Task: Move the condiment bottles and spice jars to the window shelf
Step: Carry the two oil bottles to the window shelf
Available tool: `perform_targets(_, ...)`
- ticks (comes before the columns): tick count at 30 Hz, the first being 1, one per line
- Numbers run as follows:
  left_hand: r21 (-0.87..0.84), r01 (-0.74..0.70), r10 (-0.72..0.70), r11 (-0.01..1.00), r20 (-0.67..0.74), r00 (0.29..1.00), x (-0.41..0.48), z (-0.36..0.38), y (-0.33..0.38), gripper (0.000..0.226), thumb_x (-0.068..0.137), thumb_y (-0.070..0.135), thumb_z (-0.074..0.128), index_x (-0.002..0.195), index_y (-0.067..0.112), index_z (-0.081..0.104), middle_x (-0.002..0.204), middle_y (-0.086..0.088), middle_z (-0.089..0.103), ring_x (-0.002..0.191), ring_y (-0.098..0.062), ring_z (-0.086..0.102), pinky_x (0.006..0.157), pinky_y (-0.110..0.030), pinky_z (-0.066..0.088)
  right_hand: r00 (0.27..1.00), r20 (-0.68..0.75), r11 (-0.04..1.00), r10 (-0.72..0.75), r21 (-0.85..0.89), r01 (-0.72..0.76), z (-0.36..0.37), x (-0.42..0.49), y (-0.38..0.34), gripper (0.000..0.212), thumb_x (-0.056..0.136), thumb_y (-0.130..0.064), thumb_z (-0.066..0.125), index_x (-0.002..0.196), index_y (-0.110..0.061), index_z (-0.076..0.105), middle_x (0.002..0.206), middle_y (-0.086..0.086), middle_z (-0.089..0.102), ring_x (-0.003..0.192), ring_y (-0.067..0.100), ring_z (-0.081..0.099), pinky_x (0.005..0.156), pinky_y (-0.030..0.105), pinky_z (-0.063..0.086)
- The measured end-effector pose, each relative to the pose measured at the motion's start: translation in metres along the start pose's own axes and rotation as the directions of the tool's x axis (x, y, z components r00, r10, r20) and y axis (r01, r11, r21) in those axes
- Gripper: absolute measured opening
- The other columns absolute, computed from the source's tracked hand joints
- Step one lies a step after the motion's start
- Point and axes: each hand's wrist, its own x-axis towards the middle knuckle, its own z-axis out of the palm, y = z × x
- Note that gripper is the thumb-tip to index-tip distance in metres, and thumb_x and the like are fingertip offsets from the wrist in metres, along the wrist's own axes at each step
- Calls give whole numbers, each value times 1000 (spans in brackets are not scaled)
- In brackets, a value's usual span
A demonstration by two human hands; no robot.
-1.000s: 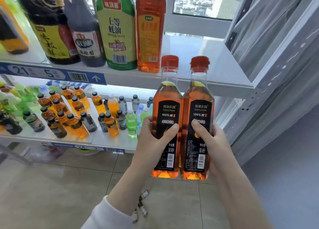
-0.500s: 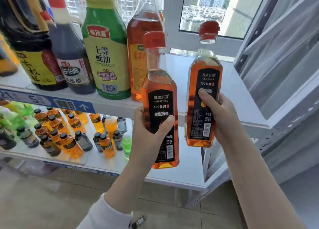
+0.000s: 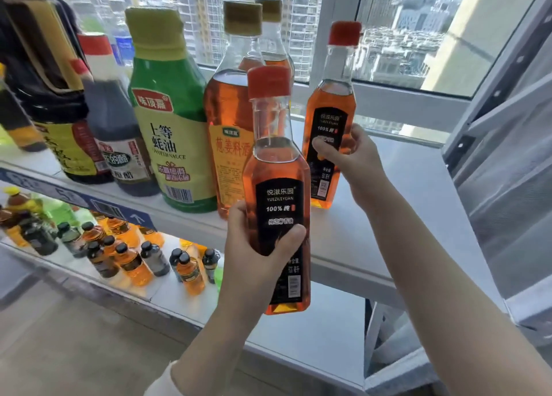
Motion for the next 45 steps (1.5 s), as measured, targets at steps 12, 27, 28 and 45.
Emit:
perform_targets(12,49,17,-15,999,-40,999,3,3,-2,46,67,38,76,100,29,45,81,28,64,77,7,64,56,-8,47,998,-2,998,-57,-31,57,10,41,21,38,75,-13,76,99,-20,48,87,-4,61,78,11,60,76,30,52)
perform_targets(27,31,24,-24,999,-11,1000,11,2,-5,45,61,37,67,100,34,44,83,29,62,82,6,63,58,-9,48,1000,15,991,2,-133,0,5,32,10,89,71,-44,76,141,-12,31,137,8,50,126,21,47,107,46,38)
perform_targets(28,19,22,-22,1000,2,1000,11,3,-3,46,62,38,68,100,34,44,83,29,63,82,6,63,58,-9,49,1000,-24,992,-11,-125,8,4,23,3,108,61,-60,73,146,-13,25,146,8,40,134,20,38,112,42,31)
perform_targets(45,196,-137,99,971,191,976,34,27,9,55,68,32,79,104,36,37,105,8,59,92,1,58,71,-5,46,954,208,955,-217,-159,252,-18,-68,-79,43,53,-41,77,95,-40,69,98,-8,72,96,24,67,86,42,55)
